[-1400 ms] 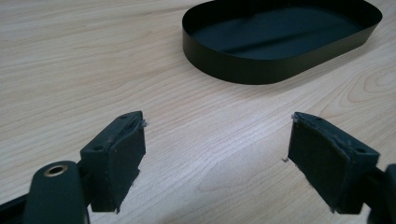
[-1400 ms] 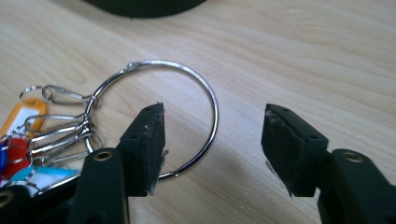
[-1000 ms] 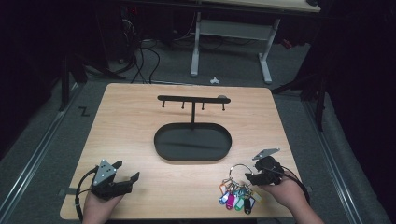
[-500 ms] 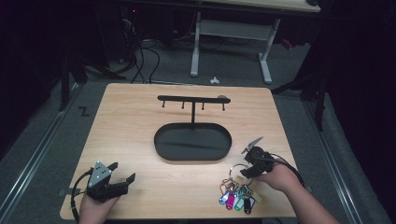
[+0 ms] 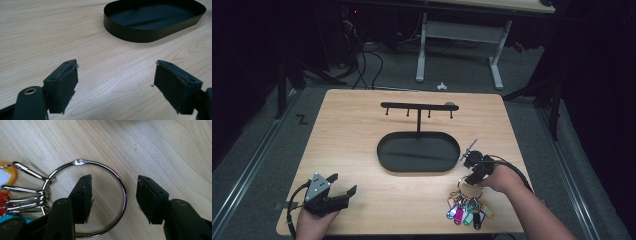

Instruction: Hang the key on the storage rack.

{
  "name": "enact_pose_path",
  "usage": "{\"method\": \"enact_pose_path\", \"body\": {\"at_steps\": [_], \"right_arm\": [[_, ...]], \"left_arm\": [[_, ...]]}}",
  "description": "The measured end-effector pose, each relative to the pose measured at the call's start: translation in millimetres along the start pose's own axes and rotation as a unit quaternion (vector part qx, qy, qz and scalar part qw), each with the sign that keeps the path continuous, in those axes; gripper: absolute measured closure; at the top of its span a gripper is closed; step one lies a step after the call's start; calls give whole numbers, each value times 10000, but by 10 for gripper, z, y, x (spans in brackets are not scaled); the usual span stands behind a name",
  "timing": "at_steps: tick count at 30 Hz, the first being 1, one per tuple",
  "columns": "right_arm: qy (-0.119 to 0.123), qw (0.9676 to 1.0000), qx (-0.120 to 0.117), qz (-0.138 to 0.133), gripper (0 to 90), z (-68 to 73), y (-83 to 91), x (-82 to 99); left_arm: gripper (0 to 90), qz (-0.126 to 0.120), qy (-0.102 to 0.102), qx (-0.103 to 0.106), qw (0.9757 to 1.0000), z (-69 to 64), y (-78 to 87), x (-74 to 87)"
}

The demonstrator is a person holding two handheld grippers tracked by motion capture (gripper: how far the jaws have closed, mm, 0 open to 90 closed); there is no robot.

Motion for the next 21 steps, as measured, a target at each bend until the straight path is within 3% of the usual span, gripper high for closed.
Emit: {"method": "enact_pose_path", "body": {"at_steps": [3, 8, 12, 21], "right_arm": [[75, 9999, -133, 75, 485, 31, -42, -47], [106, 9997, -156, 143, 509, 23, -79, -97], [-27, 9993, -328, 192, 628, 26, -78, -100], [-227, 9986, -348, 326, 857, 51, -59, -27]], "left_arm": [[197, 40, -30, 8, 10000, -15, -9, 6], [197, 57, -24, 3, 10000, -8, -4, 17], [200, 57, -41, -2, 10000, -16, -1, 13], [202, 45, -44, -1, 10000, -22, -3, 11]]}}
Point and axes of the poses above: each handheld gripper's, and its own axes: y roughly backward along the jaws, x roughly out of its underside, z roughly to its left, the point moved 7 cm from there along -y, roughly forward along the jaws, and after that the axes turned 2 degrees about -y, right-handed, at the moved point
